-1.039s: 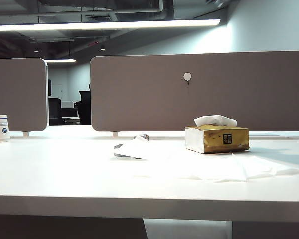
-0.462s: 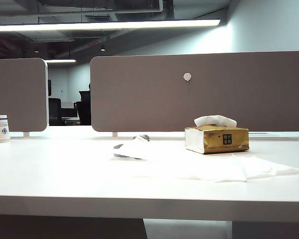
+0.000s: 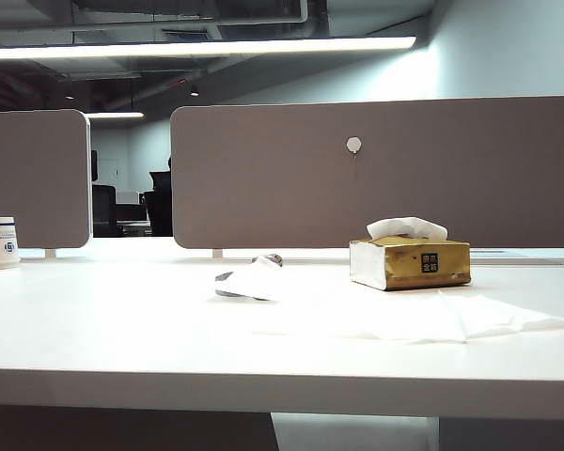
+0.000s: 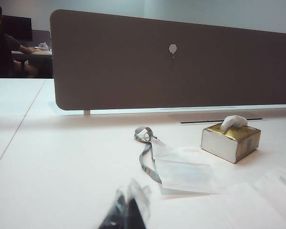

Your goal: Pull out a tissue from the tissue box and use it to cover the ID card on the tabletop.

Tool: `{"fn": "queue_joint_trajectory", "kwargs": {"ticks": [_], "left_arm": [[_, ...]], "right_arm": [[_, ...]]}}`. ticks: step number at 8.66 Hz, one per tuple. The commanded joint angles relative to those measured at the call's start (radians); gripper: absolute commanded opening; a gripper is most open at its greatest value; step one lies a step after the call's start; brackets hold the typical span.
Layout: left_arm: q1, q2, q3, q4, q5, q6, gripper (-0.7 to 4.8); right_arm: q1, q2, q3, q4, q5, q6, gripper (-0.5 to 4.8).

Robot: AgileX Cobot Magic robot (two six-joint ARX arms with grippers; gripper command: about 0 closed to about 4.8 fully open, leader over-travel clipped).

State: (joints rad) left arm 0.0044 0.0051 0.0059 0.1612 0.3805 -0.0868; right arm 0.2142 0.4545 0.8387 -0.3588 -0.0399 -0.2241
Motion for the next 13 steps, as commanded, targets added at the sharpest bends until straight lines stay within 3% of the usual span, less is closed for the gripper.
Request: {"fn": "queue_joint_trajectory", "kwargs": {"ticks": [1, 2, 3, 4, 7, 8, 11, 13], "left_arm": [[0.000, 0.000, 0.003, 0.010, -0.003, -0.030, -0.06], [0.000, 0.000, 0.003, 0.009, -0.003, -0.030, -0.06], [0.000, 0.000, 0.002, 0.009, -0.003, -0.030, -0.06], [0.000, 0.000, 0.003, 0.007, -0.022, -0.030, -0.06], [0.000, 0.000, 0.002, 0.003, -0.048, -0.030, -0.06], [0.000, 0.000, 0.002, -0.014, -0.089, -0.030, -0.06], [0.000, 0.000, 0.002, -0.026, -0.141, -0.030, -0.06], [0.000, 0.000, 0.002, -0.037, -0.272, -0.030, -0.06]], "right_arm": [[0.001, -0.272, -0.269, 0.022, 0.138, 0.086, 1.66], [0.001, -0.378, -0.348, 0.024, 0.243, 0.087, 1.35], [0.001, -0.399, -0.359, 0.021, 0.246, 0.087, 1.34], [-0.004, -0.453, -0.389, 0.000, 0.312, 0.086, 1.34], [-0.006, -0.453, -0.415, -0.053, 0.304, 0.061, 1.03], [-0.006, -0.453, -0.499, 0.041, 0.164, 0.134, 1.02], [-0.006, -0.453, -0.522, 0.118, 0.165, 0.166, 1.03], [-0.006, -0.453, -0.680, 0.379, 0.173, 0.169, 1.03]]}}
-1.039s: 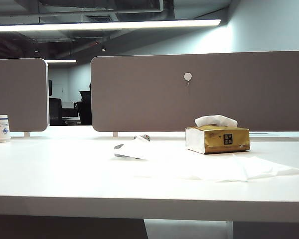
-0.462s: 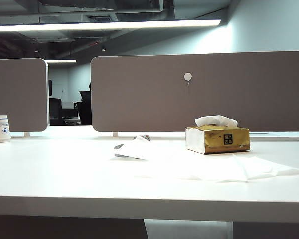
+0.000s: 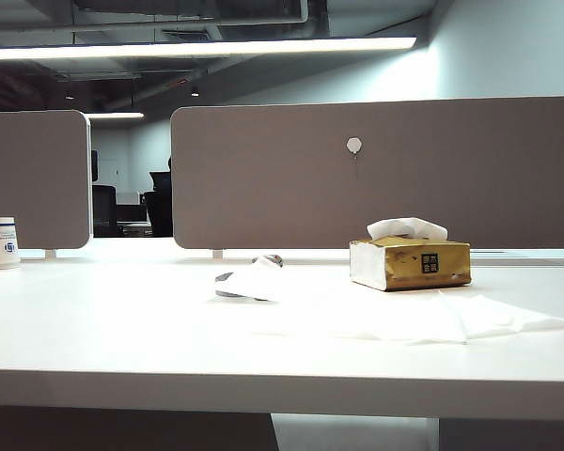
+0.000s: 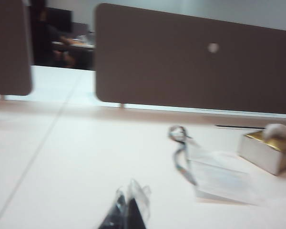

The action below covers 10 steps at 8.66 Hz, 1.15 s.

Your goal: Pull out a tissue from the tissue box and use it to cover the ID card on the tabletop.

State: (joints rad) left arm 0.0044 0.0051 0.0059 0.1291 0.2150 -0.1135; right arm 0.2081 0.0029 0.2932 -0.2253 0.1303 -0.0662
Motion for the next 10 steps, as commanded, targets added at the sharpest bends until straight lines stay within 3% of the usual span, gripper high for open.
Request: {"fn": "queue_joint_trajectory", "kwargs": {"ticks": [1, 3, 4, 5, 7, 10], "left_arm": [[0.000, 0.000, 0.002, -0.005, -0.106, -0.003, -0.06], [0.000, 0.000, 0.002, -0.005, -0.106, -0.003, -0.06], [0.000, 0.000, 0.002, -0.005, -0.106, -0.003, -0.06], [0.000, 0.000, 0.002, -0.019, -0.106, -0.003, -0.06], [0.000, 0.000, 0.002, -0.024, -0.102, -0.003, -0.06], [0.000, 0.000, 0.002, -0.024, -0.102, -0.003, -0.06]], "right_arm": [[0.000, -0.002, -0.157, 0.273, 0.003, 0.011, 1.03], [0.000, -0.002, -0.225, 0.355, 0.034, 0.011, 1.03], [0.000, -0.002, -0.280, 0.402, 0.035, 0.011, 0.75], [0.000, -0.002, -0.284, 0.376, 0.032, 0.011, -0.05], [-0.006, -0.002, -0.284, 0.296, 0.032, -0.047, -0.04], [-0.157, -0.002, -0.284, 0.361, 0.017, -0.046, -0.04]]}}
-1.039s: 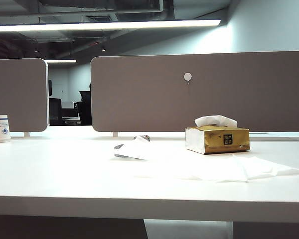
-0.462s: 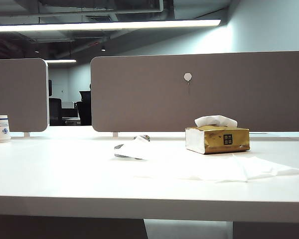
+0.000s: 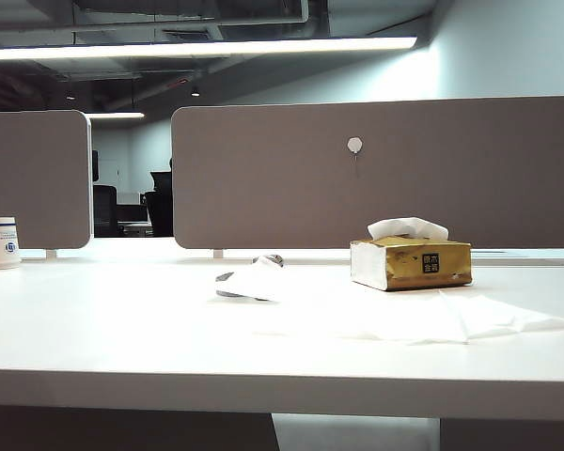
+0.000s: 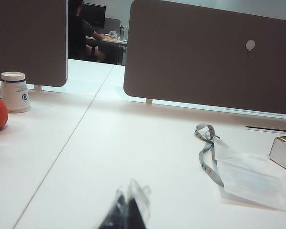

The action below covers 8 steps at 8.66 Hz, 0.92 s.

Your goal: Pull out a tissue from the tissue box and use it to cover the ID card on the tabletop.

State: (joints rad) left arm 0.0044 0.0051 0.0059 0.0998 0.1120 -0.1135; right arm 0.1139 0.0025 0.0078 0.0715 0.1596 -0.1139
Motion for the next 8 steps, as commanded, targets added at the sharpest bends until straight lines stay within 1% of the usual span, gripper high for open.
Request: {"fn": "queue_joint_trajectory", "kwargs": {"ticks": [1, 2, 3, 4, 6, 7, 8], "left_arm": [[0.000, 0.000, 0.002, 0.005, 0.001, -0.003, -0.06], [0.000, 0.000, 0.002, 0.005, 0.001, -0.003, -0.06], [0.000, 0.000, 0.002, 0.005, 0.001, -0.003, -0.06], [0.000, 0.000, 0.002, 0.005, 0.005, -0.003, -0.06], [0.000, 0.000, 0.002, 0.006, 0.005, -0.003, -0.06], [0.000, 0.000, 0.002, 0.005, 0.005, -0.003, -0.06], [0.000, 0.000, 0.002, 0.005, 0.005, -0.003, -0.06]], "right_arm": [[-0.088, -0.002, 0.001, 0.075, -0.027, 0.009, -0.04], [-0.250, -0.002, 0.001, 0.125, -0.189, 0.062, -0.04], [-0.277, -0.002, 0.001, 0.127, -0.225, 0.073, -0.04], [-0.333, -0.002, 0.001, 0.126, -0.346, 0.105, -0.05], [-0.322, -0.002, 0.001, 0.122, -0.348, 0.109, -0.05], [-0.289, -0.002, 0.001, 0.113, -0.362, 0.110, -0.05], [-0.235, -0.002, 0.001, 0.105, -0.358, 0.109, -0.05]]}}
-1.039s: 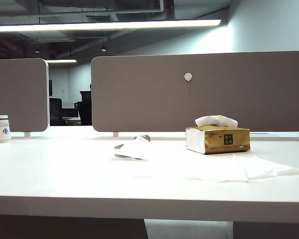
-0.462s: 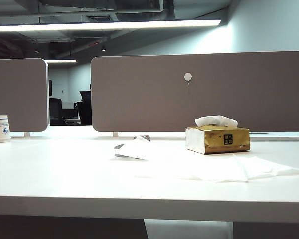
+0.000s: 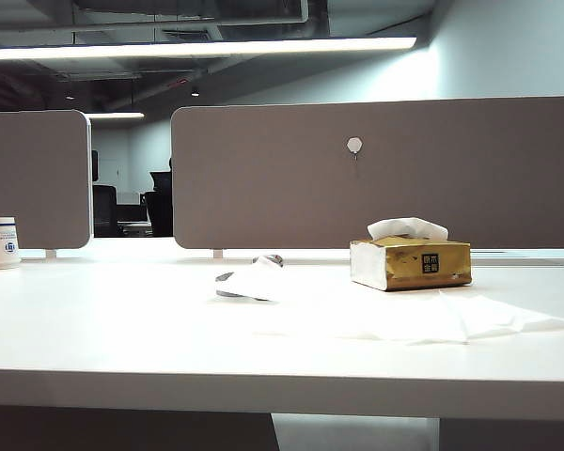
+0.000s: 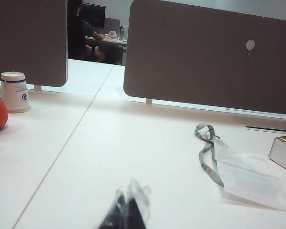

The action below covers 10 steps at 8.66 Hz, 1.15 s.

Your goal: Pull out a tissue from the tissue box and use it to cover the ID card on the tabletop.

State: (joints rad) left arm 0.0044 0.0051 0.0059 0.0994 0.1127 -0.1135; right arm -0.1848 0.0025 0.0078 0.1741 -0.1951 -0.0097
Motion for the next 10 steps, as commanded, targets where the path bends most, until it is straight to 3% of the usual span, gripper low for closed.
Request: {"fn": "queue_joint_trajectory", "kwargs": {"ticks": [1, 6, 7, 10], "left_arm": [[0.000, 0.000, 0.002, 0.006, 0.004, -0.003, -0.06], [0.000, 0.000, 0.002, 0.005, 0.004, -0.003, -0.05], [0.000, 0.000, 0.002, 0.006, 0.003, -0.003, -0.05], [0.000, 0.000, 0.002, 0.006, 0.003, -0.003, -0.06]], "right_arm": [[0.135, -0.002, 0.001, -0.015, 0.024, -0.026, -0.05], [0.170, -0.002, 0.001, -0.092, 0.046, -0.021, -0.05], [0.169, -0.002, 0.001, -0.090, 0.146, -0.077, -0.05], [0.170, -0.002, 0.001, -0.089, 0.163, -0.074, -0.05]]}}
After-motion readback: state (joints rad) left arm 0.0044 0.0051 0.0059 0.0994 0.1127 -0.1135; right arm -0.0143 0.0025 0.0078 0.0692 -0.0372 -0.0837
